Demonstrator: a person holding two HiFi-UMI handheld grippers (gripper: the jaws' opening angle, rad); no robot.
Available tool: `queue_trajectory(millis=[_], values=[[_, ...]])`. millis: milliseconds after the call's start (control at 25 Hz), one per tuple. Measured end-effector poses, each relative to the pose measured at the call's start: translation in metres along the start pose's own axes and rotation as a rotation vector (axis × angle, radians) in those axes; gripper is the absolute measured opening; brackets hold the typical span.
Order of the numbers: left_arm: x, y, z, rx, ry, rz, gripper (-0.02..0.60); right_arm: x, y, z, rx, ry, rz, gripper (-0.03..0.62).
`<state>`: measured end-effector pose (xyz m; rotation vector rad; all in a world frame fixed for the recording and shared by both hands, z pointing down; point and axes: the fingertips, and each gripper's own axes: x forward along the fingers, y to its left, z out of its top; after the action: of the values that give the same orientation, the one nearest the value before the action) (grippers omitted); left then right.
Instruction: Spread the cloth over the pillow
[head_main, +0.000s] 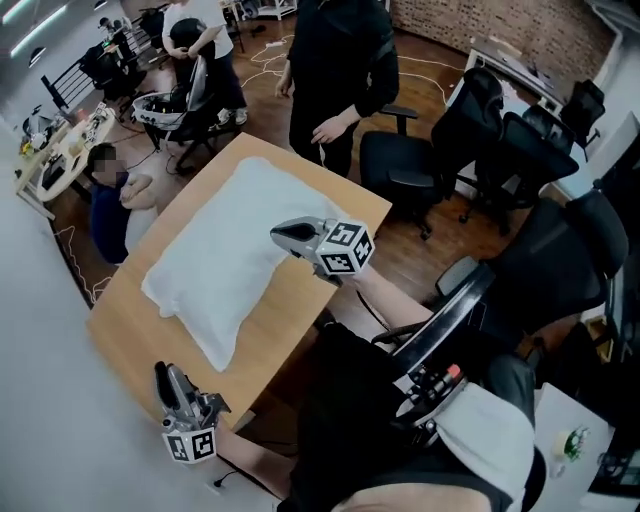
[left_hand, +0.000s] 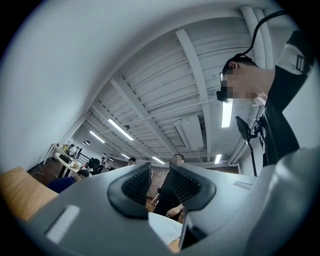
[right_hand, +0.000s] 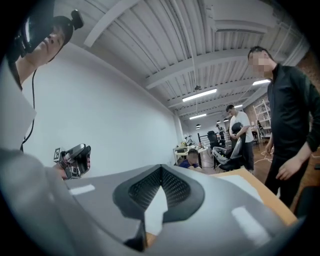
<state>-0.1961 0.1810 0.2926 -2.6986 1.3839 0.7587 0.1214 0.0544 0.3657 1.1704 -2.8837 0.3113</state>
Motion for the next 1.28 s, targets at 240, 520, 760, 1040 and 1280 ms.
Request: queue_trajectory(millis=[240,520,760,1040,1280], values=[[0.008,-0.004,-0.006,-0.011,0.015,-0.013,0.104,-0.023,-0.008,0.02,-0.027,-0.072,-0.045,0.001],[0.021,0.004,-0.029,-0.033,0.056,0.061,0.071,-0.015,-0.044,0.023,-0.024,-0.095,-0.032,0.0],[0.075,0.009,-0.07,-0.062,0.127,0.115,0.04,0.009,-0.126,0.022,0.033,-0.093,-0.001,0.0],[0.156,0.018,-0.112,-0.06,0.194,0.132,0.012,0.021,-0.226,0.001,0.113,-0.088,-0.006,0.002],[0.164,0.013,-0.112,-0.042,0.26,0.205,0.011,0.047,-0.235,-0.013,0.159,-0.054,0.059,0.002]])
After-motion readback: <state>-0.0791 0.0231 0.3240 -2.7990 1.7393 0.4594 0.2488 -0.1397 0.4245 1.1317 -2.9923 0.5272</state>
